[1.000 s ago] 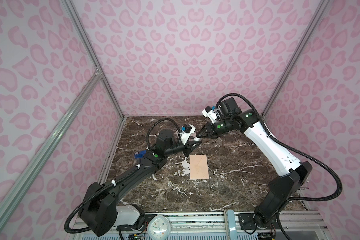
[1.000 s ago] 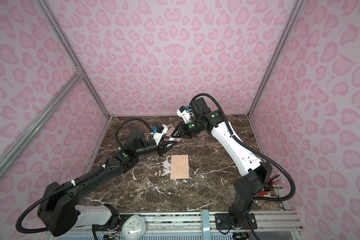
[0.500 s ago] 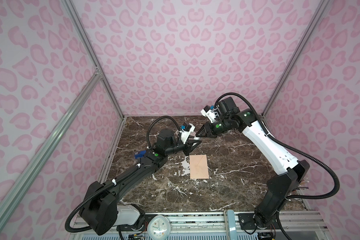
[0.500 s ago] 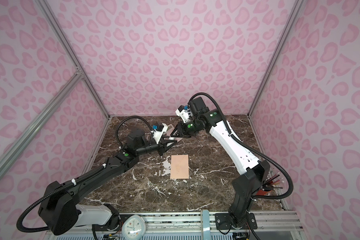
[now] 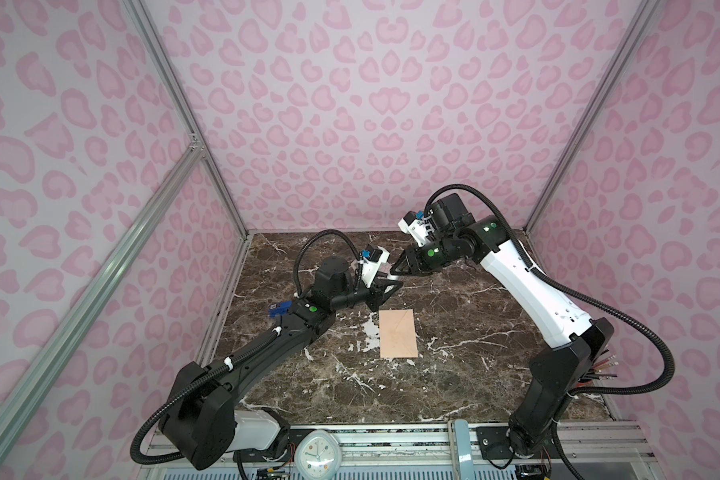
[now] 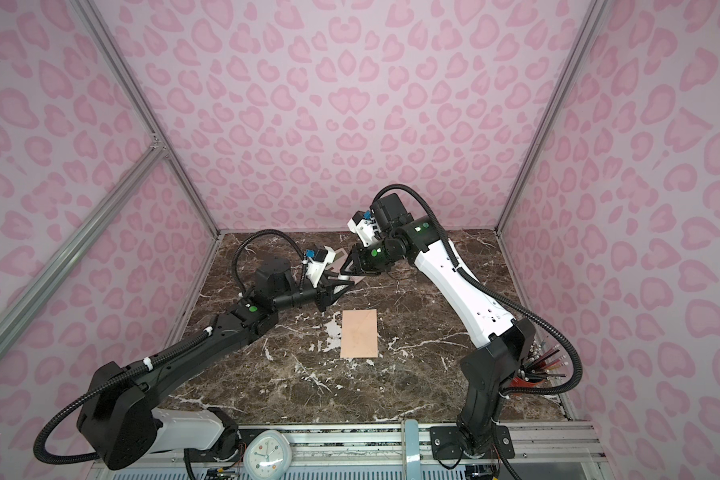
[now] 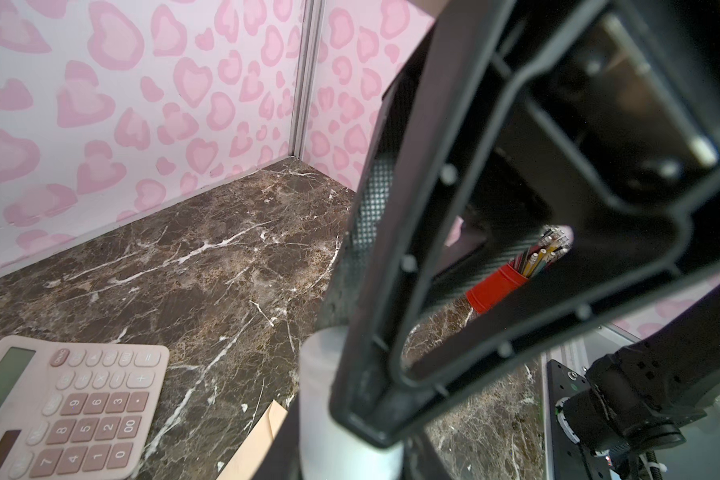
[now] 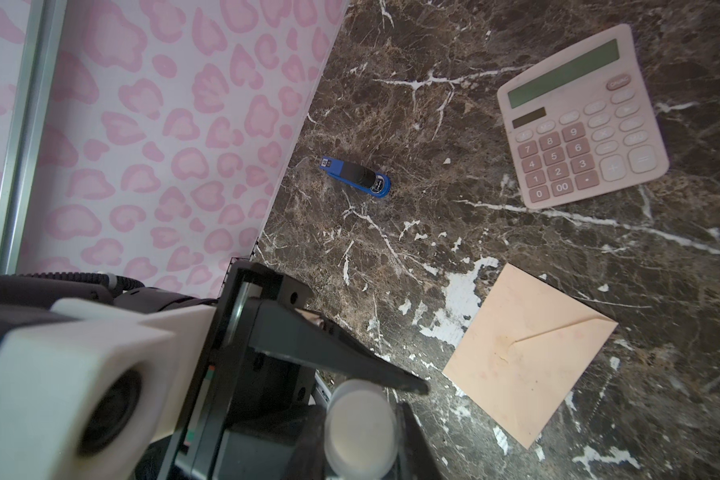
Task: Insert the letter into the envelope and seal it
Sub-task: 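Press the clear cap down onto the glue stick top held by the left gripper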
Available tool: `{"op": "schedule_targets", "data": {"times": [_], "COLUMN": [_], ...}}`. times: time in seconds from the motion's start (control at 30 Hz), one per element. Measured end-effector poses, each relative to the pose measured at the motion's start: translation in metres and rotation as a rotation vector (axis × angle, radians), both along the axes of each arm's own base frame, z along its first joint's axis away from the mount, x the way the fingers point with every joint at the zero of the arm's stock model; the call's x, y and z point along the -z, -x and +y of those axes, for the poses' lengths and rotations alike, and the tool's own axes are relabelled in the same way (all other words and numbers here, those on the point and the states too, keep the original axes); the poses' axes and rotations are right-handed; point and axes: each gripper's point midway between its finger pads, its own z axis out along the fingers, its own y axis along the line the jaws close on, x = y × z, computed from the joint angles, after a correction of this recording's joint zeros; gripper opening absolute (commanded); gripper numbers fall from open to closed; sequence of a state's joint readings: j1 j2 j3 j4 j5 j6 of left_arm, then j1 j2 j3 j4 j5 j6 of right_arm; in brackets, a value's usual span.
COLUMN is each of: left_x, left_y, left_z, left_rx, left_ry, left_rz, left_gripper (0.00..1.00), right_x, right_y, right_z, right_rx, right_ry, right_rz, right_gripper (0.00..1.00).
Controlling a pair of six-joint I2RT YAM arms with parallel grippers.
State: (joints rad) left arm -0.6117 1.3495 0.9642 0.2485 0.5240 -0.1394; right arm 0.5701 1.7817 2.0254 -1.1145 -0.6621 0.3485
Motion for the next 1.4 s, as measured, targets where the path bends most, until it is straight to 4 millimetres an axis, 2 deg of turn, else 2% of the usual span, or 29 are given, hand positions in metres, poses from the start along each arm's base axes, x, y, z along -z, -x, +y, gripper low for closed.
{"op": "schedule_targets", "data": {"times": [0.67,0.9,1.0,1.27,1.4], "left_x": [-0.016,-0.020,-0.032,-0.049,-0.058], "left_y": [0.005,0.006,0.009,0.011,0.016], "left_z": [0.002,0.002,-0.001,-0.003,-0.004], "left_rx": [0.008,0.012,0.031,0.051,0.075], "left_ry": [0.036,0.046,0.078,0.118,0.139], "left_rz": [-0.027,-0.041,-0.083,-0.148,-0.186], "left_gripper": [0.10,0.04,0.04,0.04,0.04], "right_x": [-0.017,-0.021,-0.026,-0.049,-0.060], "right_y": [0.004,0.006,0.009,0.011,0.004], "right_z": [0.000,0.000,0.001,-0.003,-0.016], "right_rx": [0.003,0.003,-0.012,-0.026,0.013], "right_ry": [-0.048,-0.061,-0.073,-0.127,-0.150], "right_rz": [-0.003,-0.007,-0.017,-0.108,-0.191], "right_gripper": [0.17,0.32,0.40,0.60,0.65]}}
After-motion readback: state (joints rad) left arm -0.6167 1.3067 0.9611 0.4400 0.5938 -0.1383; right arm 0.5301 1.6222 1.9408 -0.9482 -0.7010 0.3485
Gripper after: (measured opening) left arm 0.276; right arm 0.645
